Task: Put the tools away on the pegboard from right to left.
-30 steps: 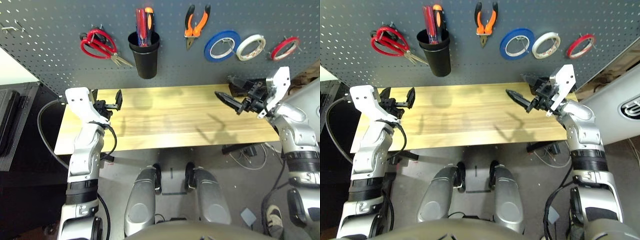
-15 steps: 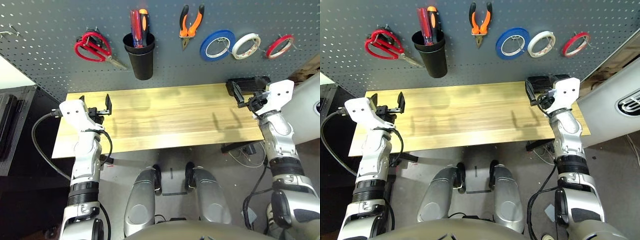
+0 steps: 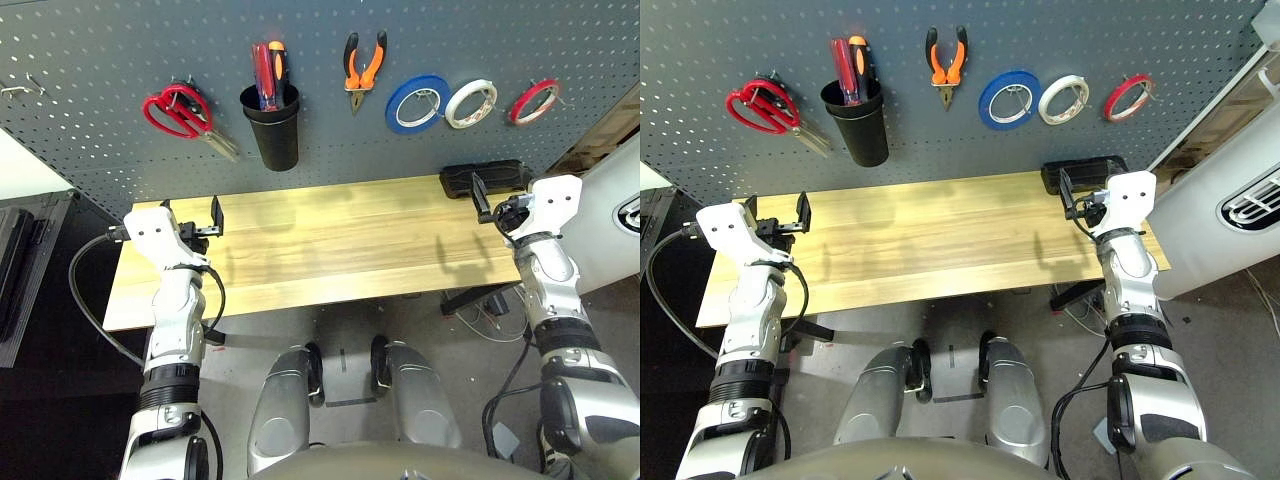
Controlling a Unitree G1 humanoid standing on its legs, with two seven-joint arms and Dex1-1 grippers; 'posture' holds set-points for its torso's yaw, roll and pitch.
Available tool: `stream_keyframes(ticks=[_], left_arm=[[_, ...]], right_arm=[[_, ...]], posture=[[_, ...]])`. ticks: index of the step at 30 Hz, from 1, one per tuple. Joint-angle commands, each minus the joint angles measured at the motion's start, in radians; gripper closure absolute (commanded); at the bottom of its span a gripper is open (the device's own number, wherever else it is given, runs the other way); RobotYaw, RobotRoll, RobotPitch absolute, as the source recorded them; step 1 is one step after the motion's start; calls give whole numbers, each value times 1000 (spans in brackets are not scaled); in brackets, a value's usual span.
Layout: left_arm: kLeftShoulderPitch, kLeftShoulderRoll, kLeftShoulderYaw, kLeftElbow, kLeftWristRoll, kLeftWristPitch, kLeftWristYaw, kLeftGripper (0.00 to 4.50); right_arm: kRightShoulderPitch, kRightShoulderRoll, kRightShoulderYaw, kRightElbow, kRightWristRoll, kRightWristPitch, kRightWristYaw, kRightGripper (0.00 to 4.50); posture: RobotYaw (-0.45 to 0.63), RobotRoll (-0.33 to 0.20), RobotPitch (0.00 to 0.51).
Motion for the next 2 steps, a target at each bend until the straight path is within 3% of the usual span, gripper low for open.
stream_keyframes(ticks=[1,2], left_arm=[[-1,-1,3,29,10,-26,5,30],[-3,0,3,36,11,-30,6,30]], right_arm=[[3,-2,1,9,1,-18,4,0],[4,0,-1,7,4,-17,2,0]], posture=[[-81,0,131],[-79,0,127]])
